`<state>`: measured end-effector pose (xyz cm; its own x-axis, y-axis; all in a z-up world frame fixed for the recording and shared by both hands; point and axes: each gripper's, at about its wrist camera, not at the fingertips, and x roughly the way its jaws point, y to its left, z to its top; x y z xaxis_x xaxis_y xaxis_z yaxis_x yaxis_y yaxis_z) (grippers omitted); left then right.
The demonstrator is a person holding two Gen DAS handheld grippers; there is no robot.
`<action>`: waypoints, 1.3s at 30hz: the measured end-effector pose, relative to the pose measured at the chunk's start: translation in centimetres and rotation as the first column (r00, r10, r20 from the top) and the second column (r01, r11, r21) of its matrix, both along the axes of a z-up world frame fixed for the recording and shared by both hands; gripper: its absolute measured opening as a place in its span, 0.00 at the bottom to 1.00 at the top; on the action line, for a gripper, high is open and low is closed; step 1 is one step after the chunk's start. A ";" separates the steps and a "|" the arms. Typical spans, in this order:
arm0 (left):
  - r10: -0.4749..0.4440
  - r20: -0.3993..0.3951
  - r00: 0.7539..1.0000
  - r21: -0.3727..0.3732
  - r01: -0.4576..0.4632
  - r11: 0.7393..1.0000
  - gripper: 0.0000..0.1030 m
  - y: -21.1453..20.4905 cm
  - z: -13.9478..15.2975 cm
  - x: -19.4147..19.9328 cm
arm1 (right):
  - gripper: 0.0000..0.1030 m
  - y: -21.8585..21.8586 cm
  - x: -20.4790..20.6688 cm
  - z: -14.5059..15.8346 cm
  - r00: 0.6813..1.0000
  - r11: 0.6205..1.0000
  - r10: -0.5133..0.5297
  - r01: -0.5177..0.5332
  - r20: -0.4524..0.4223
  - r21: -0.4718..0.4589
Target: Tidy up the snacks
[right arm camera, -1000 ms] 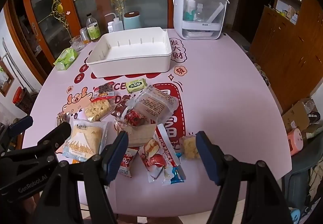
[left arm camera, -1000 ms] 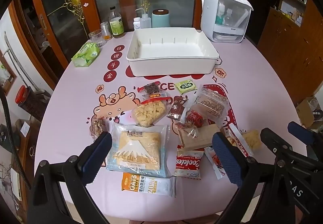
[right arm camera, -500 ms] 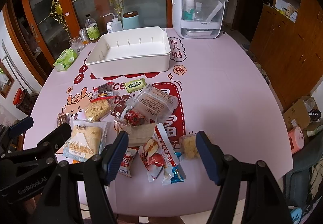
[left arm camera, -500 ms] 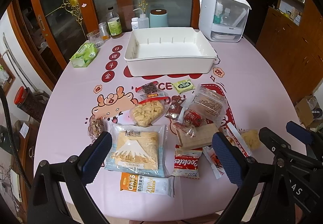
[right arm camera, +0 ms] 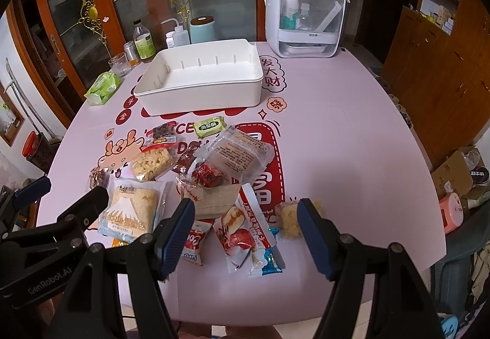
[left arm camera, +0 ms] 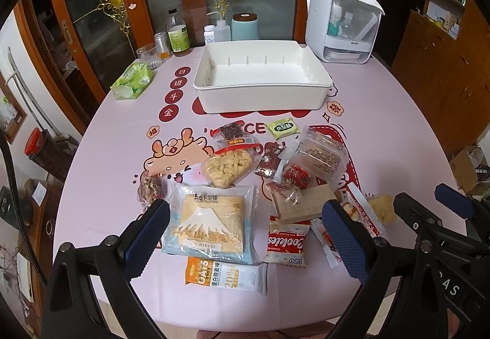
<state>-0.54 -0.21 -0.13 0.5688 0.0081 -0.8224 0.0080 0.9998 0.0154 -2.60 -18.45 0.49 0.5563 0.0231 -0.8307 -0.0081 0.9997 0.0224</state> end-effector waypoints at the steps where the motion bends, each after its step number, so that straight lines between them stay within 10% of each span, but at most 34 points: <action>1: 0.002 -0.003 1.000 0.001 -0.002 1.000 0.96 0.0 -0.1 0.0 | 0.68 0.0 0.0 0.1 1.000 1.000 0.001 -0.001 -0.001 0.002; 39: 0.019 -0.006 1.000 0.012 -0.019 1.000 0.96 1.5 0.0 -0.5 | 0.68 1.8 -0.2 1.1 1.000 1.000 0.019 -0.020 0.019 0.009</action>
<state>-1.05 1.27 -0.14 0.5632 0.0289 -0.8258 -0.0105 0.9996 0.0278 -2.76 -16.69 1.61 0.5709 0.0415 -0.8199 -0.0281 0.9991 0.0311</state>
